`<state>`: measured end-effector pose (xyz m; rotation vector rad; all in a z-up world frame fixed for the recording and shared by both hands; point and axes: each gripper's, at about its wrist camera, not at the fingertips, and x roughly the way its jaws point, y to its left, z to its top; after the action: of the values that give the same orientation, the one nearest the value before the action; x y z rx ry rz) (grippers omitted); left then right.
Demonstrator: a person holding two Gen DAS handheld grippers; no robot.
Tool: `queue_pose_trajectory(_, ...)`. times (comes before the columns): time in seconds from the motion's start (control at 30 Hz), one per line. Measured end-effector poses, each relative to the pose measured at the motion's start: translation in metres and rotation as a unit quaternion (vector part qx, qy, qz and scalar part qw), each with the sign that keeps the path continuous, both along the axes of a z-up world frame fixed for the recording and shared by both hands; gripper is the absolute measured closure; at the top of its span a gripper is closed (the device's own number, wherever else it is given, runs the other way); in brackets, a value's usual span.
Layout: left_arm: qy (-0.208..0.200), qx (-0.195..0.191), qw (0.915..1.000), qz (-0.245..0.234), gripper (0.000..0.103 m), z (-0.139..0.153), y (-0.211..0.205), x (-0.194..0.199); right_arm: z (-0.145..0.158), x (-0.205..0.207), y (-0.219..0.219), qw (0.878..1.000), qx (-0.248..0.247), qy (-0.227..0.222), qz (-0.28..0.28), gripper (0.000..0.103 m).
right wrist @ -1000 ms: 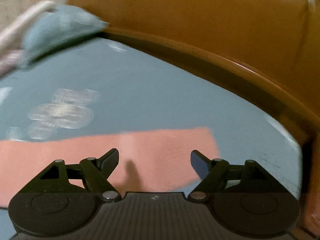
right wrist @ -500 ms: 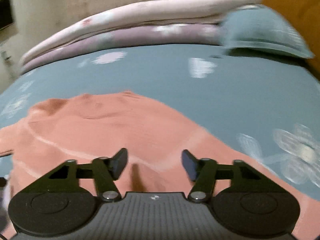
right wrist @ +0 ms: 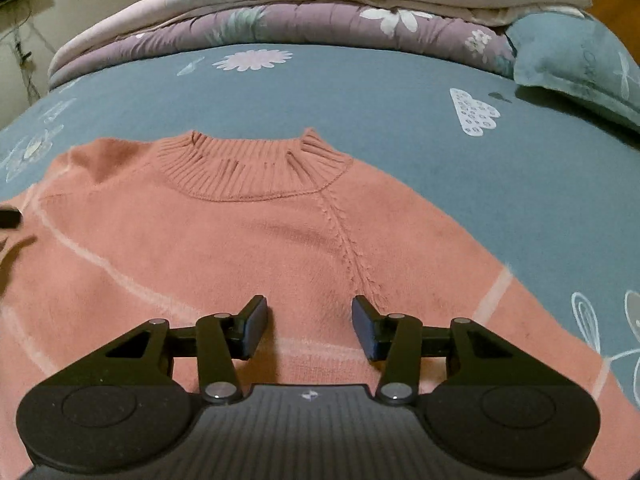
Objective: Fold clothes
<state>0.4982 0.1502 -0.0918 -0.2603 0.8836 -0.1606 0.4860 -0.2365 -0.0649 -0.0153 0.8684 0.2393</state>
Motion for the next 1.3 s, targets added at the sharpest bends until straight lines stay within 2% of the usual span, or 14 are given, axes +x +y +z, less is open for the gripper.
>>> queue_pose_trajectory(0.03, -0.01, -0.006, 0.9999, -0.01, 0.02, -0.003, 0.005, -0.004, 0.0, -0.001, 0.0, 1.0, 0.003, 0.0, -0.003, 0.049)
queue_pose_trajectory(0.1, -0.018, 0.011, 0.9995, -0.023, 0.019, -0.002, 0.013, -0.015, 0.0, -0.003, -0.001, 1.0, 0.008, 0.0, -0.008, 0.049)
queue_pose_trajectory(0.27, -0.013, 0.09, 0.9944, -0.053, 0.022, 0.005, 0.021, -0.031, -0.002, -0.001, 0.003, 1.0, 0.0, -0.002, -0.012, 0.047)
queue_pose_trajectory(0.37, -0.013, 0.099, 0.9937, -0.051, 0.021, 0.012, 0.019, -0.036, 0.011, 0.005, 0.013, 1.0, -0.008, 0.009, -0.006, 0.047)
queue_pose_trajectory(0.5, -0.001, 0.126, 0.9914, -0.034, 0.02, 0.007, 0.023, -0.032, 0.048, 0.018, 0.049, 0.997, 0.009, -0.023, 0.067, 0.048)
queue_pose_trajectory(0.63, -0.009, 0.125, 0.992, -0.012, 0.02, 0.019, 0.028, -0.041, 0.069, 0.042, 0.114, 0.984, 0.024, -0.035, 0.171, 0.051)
queue_pose_trajectory(0.73, -0.029, 0.139, 0.9899, 0.004, 0.015, 0.031, 0.031, -0.053, 0.063, 0.062, 0.168, 0.973, 0.025, -0.025, 0.228, 0.057)
queue_pose_trajectory(0.83, -0.003, 0.166, 0.9853, 0.04, 0.014, 0.02, 0.045, -0.057, 0.042, 0.083, 0.217, 0.966, 0.025, 0.002, 0.257, 0.061)
queue_pose_trajectory(0.87, 0.011, 0.164, 0.9851, 0.052, 0.014, 0.014, 0.052, -0.059, 0.033, 0.09, 0.231, 0.964, 0.022, 0.012, 0.263, 0.062)
queue_pose_trajectory(0.9, 0.022, 0.159, 0.9851, 0.063, 0.013, 0.009, 0.058, -0.06, 0.022, 0.096, 0.244, 0.965, -0.002, 0.011, 0.263, 0.062)
queue_pose_trajectory(0.97, 0.012, 0.127, 0.9888, 0.077, 0.011, 0.007, 0.069, -0.066, 0.002, 0.109, 0.264, 0.965, -0.044, 0.001, 0.26, 0.06)
queue_pose_trajectory(1.03, 0.008, 0.126, 0.989, 0.078, 0.009, 0.005, 0.071, -0.067, 0.001, 0.127, 0.268, 0.968, -0.031, -0.013, 0.249, 0.055)
queue_pose_trajectory(1.17, 0.007, 0.141, 0.9873, 0.074, 0.0, 0.002, 0.066, -0.06, 0.004, 0.15, 0.271, 0.974, -0.024, 0.007, 0.223, 0.051)
queue_pose_trajectory(1.3, -0.001, 0.138, 0.9878, 0.072, 0.0, 0.001, 0.066, -0.058, 0.015, 0.137, 0.253, 0.976, -0.016, 0.014, 0.219, 0.052)
